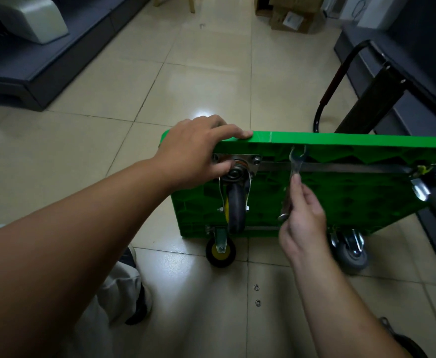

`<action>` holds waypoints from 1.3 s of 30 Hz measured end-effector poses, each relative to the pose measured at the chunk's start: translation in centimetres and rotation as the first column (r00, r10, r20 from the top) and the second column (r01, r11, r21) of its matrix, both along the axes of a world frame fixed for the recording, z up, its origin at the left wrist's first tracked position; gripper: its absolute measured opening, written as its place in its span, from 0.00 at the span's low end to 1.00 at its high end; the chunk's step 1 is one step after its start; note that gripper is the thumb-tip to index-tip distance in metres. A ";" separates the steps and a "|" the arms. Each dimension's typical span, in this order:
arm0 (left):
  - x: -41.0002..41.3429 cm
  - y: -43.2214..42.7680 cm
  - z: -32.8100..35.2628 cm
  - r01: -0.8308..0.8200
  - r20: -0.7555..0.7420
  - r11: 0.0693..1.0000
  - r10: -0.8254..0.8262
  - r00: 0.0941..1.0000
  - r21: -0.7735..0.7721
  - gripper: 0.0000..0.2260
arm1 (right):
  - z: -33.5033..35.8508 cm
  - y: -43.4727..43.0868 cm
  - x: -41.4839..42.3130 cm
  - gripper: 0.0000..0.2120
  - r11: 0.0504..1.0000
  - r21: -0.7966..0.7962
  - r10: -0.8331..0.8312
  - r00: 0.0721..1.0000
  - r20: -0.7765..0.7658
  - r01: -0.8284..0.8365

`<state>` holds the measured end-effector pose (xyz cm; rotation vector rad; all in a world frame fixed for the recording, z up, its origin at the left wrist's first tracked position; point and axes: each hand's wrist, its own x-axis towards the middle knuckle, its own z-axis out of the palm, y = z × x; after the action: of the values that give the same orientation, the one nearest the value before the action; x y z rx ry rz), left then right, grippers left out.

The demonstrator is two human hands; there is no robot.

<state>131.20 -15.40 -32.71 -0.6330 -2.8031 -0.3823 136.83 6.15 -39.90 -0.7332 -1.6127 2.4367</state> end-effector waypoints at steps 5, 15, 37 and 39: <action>-0.2 0.0 -0.2 -0.007 -0.004 1.000 0.007 1.000 0.006 0.25 | -3.1 -2.3 -0.2 0.11 0.997 -0.020 0.071 0.997 0.002 -0.071; -0.2 -0.1 -0.2 -0.002 -0.027 1.000 0.002 1.000 -0.005 0.25 | -5.3 -3.5 -1.9 0.06 0.937 0.342 -0.023 0.987 -0.158 0.076; -0.2 0.0 -0.2 -0.018 -0.010 1.000 0.017 1.000 -0.010 0.26 | 11.8 1.2 -5.2 0.14 -0.738 0.565 0.516 0.849 0.119 0.369; -0.2 0.0 -0.1 -0.019 0.000 1.000 0.019 1.000 -0.004 0.25 | 11.8 2.0 -4.7 0.16 -0.662 0.657 0.549 0.830 0.098 0.360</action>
<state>131.04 -15.40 -32.83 -0.6072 -2.8085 -0.3739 132.13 8.13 -28.10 0.7083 -2.4922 -0.4030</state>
